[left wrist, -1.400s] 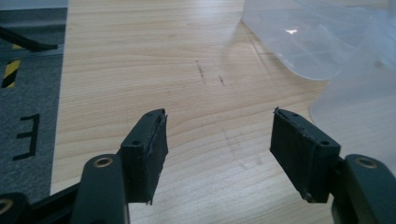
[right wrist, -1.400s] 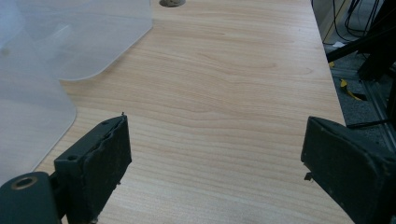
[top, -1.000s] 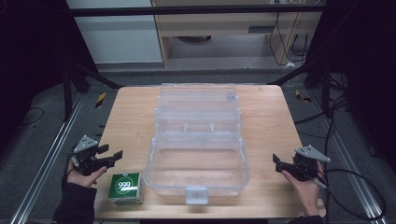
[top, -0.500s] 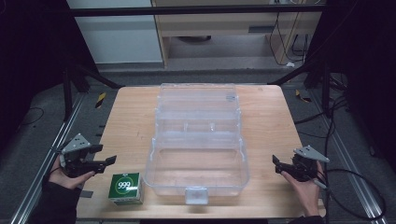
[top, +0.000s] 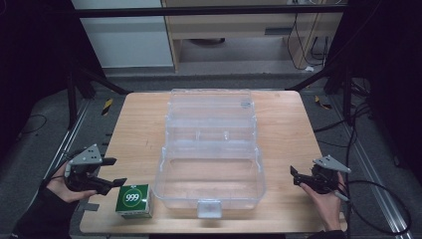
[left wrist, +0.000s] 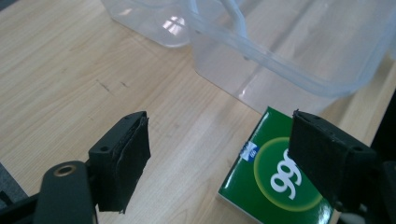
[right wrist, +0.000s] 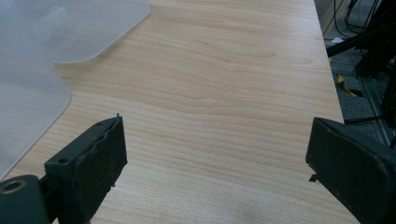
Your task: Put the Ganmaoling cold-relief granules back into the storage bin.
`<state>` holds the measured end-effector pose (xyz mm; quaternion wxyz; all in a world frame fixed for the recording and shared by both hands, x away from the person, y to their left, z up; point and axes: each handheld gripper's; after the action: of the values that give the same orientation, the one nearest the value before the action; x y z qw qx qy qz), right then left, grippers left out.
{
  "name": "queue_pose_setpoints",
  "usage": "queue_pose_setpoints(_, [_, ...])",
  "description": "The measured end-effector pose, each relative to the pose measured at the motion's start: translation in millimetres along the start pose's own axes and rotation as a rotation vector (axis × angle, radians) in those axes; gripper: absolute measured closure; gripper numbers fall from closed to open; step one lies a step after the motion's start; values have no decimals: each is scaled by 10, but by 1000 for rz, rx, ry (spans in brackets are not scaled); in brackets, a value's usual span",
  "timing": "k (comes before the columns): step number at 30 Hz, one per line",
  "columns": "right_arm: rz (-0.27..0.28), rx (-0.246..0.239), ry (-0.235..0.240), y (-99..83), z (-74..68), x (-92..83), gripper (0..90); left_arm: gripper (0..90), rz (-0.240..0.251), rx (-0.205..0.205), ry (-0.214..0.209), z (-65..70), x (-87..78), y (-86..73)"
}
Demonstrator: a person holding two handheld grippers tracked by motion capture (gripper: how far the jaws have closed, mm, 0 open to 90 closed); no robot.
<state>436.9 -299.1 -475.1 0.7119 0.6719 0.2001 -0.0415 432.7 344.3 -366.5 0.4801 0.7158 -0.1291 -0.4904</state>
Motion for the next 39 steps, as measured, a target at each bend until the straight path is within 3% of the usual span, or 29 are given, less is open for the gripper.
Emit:
queue_pose_setpoints(5, [-8, 0, 1, -7, -4, 5, 49, 182, -31, 56, -64, 49, -2, 21])
queue_pose_setpoints(13, [-11, -8, 4, -12, -8, 10, 46, 146, -109, 130, -119, 107, 24, 30])
queue_pose_setpoints(29, [-22, -15, 11, -18, -13, 22, 36, 128, -202, 229, -217, 240, 129, 44])
queue_pose_setpoints(39, [-30, -18, 17, -25, -14, 30, 33, 104, -254, 259, -247, 291, 227, 4])
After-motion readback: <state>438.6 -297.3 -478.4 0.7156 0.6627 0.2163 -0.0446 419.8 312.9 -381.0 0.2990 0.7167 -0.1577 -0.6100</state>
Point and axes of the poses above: each handheld gripper's, and its own axes: x roughly forward along the jaws, y roughly out of its top, z roughly to its right, and after that the axes turned 12 degrees about z, right-handed
